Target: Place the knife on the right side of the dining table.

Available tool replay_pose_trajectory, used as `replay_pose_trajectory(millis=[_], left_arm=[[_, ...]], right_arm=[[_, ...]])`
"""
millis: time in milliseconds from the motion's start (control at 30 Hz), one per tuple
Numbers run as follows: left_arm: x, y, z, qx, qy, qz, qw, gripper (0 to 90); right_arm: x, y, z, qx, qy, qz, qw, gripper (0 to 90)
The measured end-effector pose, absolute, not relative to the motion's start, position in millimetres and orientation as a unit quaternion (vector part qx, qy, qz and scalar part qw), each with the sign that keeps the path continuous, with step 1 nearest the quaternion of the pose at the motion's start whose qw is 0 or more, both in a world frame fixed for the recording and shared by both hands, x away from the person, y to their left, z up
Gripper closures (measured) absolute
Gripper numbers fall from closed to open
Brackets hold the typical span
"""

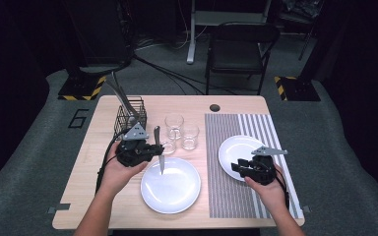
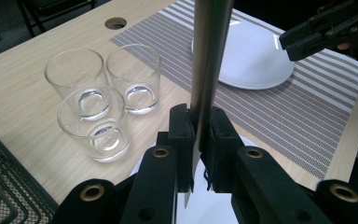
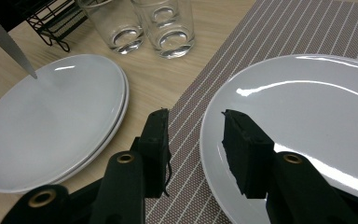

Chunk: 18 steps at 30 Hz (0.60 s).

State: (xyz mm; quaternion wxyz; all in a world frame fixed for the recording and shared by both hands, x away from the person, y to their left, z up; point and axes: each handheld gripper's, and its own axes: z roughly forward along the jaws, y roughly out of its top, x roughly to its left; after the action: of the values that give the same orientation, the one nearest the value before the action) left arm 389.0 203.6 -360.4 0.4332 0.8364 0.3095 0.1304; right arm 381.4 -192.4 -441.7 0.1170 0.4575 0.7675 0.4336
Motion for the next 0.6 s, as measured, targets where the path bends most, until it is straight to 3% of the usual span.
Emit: replay_pose_trajectory(millis=[600], left_arm=[[390, 192, -367, 0.852, 0.288, 0.118, 0.420, 82.4]], right_arm=[[385, -172, -420, 0.412, 0.793, 0.435, 0.114, 62.8]])
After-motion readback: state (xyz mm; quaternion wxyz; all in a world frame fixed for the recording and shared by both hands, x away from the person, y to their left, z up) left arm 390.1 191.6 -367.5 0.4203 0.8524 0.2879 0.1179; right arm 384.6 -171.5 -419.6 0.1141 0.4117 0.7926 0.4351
